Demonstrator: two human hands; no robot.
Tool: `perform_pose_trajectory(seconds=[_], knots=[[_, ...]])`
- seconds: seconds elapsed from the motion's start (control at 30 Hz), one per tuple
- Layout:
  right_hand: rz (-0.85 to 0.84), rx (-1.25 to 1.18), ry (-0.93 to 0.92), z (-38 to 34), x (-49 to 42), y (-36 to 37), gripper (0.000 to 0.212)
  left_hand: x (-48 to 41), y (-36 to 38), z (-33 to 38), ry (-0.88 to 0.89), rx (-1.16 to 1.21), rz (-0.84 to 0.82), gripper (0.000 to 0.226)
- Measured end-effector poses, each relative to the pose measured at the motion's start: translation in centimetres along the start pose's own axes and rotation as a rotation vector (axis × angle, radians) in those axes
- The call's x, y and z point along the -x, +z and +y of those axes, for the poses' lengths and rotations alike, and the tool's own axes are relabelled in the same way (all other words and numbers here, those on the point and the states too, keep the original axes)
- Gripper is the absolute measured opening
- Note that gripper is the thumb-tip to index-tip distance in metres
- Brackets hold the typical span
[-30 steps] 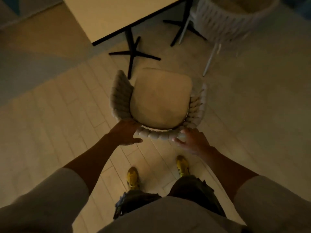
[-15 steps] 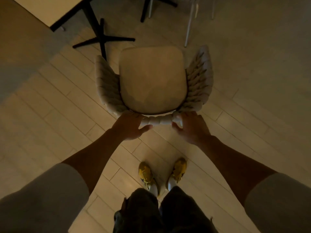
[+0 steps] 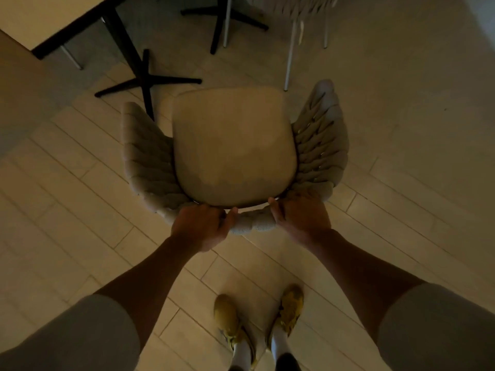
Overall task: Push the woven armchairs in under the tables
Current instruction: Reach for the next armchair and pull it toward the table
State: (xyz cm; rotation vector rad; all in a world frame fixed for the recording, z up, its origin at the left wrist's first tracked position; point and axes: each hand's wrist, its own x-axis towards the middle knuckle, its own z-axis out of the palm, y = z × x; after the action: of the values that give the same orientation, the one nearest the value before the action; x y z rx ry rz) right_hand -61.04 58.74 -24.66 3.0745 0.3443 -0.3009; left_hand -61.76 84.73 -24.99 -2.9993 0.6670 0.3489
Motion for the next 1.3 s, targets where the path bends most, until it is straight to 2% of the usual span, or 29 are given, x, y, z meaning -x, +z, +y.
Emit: perform_pose_trajectory(seconds=[0.13, 0.2, 0.27, 0.37, 0.47, 0.57, 0.8, 0.97, 1.03, 1.13, 1.27, 1.3], knots=[[0.046, -0.004, 0.027, 0.0, 0.2, -0.1, 0.054, -0.2, 0.6, 0.7, -0.077, -0.067, -0.027, 0.072], [0.033, -0.020, 0.019, 0.4, 0.3, -0.3, 0.050, -0.2, 1.0, 1.2, -0.084, -0.071, -0.057, 0.068], [-0.004, -0.019, -0.005, 1.4, 0.1, -0.1, 0.053, -0.5, 0.7, 2.1, -0.058, -0.050, -0.062, 0.067], [-0.040, 0.021, -0.087, 3.5, 0.0, -0.1, 0.074, -1.2, -0.3, 4.4, -0.025, -0.026, -0.071, 0.070], [-0.044, 0.100, -0.163, 6.0, 0.3, -0.6, 0.070, -2.2, -0.9, 7.0, -0.001, -0.049, -0.117, 0.051], [-0.055, 0.079, -0.150, 8.8, 0.0, 0.2, 0.074, -3.2, -1.6, 9.3, 0.025, -0.073, -0.136, 0.040], [0.010, 0.081, -0.204, 15.1, -2.3, 0.4, 0.065, -7.2, -2.7, 14.2, -0.031, -0.053, -0.188, 0.047], [-0.007, -0.004, -0.226, 20.0, -4.5, -0.2, 0.052, -10.7, -3.4, 17.9, -0.131, -0.030, -0.189, 0.047], [-0.023, -0.050, -0.258, 21.4, -5.4, -0.6, 0.056, -12.1, -3.3, 18.6, -0.188, 0.014, -0.179, 0.049], [0.016, -0.061, -0.259, 23.3, -6.5, -0.8, 0.049, -13.5, -3.0, 19.6, -0.213, 0.012, -0.132, 0.064], [0.057, -0.072, -0.305, 26.2, -9.1, -0.6, 0.043, -16.2, -4.0, 21.1, -0.474, 0.170, -0.105, 0.061], [0.073, -0.077, -0.308, 26.8, -9.8, -0.7, 0.041, -16.9, -4.0, 21.3, -0.471, 0.153, -0.098, 0.065]])
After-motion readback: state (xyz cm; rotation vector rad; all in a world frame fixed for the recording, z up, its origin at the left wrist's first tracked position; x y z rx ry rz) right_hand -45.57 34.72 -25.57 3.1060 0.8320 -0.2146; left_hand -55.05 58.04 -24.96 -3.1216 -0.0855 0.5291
